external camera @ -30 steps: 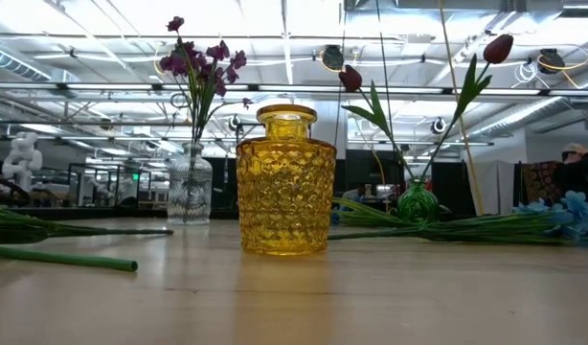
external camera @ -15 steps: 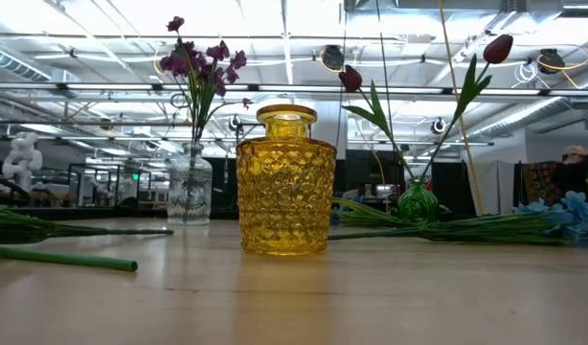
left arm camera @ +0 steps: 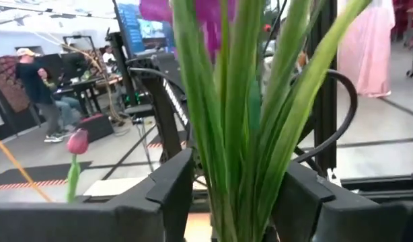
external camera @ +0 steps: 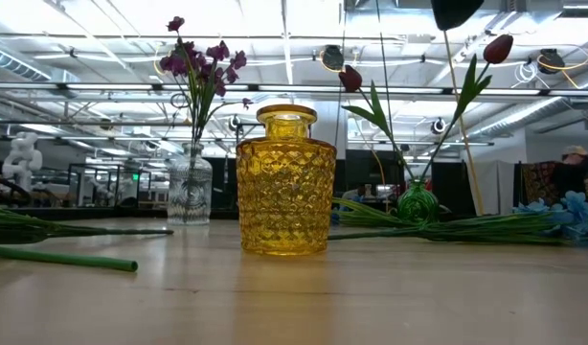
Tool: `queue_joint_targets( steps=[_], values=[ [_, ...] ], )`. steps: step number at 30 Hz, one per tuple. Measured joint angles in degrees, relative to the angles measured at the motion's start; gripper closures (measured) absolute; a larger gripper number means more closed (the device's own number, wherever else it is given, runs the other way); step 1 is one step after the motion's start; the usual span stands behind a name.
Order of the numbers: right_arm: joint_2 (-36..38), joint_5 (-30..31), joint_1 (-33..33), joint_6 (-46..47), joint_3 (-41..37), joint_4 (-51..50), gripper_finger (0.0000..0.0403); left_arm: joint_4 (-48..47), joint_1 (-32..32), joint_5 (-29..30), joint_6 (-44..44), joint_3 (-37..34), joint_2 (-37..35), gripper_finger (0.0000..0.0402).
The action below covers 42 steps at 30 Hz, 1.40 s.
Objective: Sort flowers into vase by color
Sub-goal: Put the bottom violet flowers into the transparent vase
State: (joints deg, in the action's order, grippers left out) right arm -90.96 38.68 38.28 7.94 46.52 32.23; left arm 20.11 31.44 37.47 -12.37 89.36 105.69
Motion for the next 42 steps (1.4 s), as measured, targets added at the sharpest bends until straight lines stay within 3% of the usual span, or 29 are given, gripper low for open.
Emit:
queue_joint_targets(
  steps=[11, 29, 42],
  values=[
    [0.4, 0.0, -0.2, 4.3, 0.0, -5.3, 0.0402, -10.2, 1.3, 2.0, 4.2, 0.0, -2.9, 0.0226],
    [0.4, -3.1, -1.2, 8.6, 0.0, -9.8, 0.0403, -10.8, 1.2, 1.9, 3.1, 0.0, -2.8, 0.0232],
    [0.5, -5.6, -1.2, 9.9, 0.0, -10.3, 0.0387, -12.5, 1.5, 1.8, 1.3, 0.0, -2.8, 0.0385]
  ],
)
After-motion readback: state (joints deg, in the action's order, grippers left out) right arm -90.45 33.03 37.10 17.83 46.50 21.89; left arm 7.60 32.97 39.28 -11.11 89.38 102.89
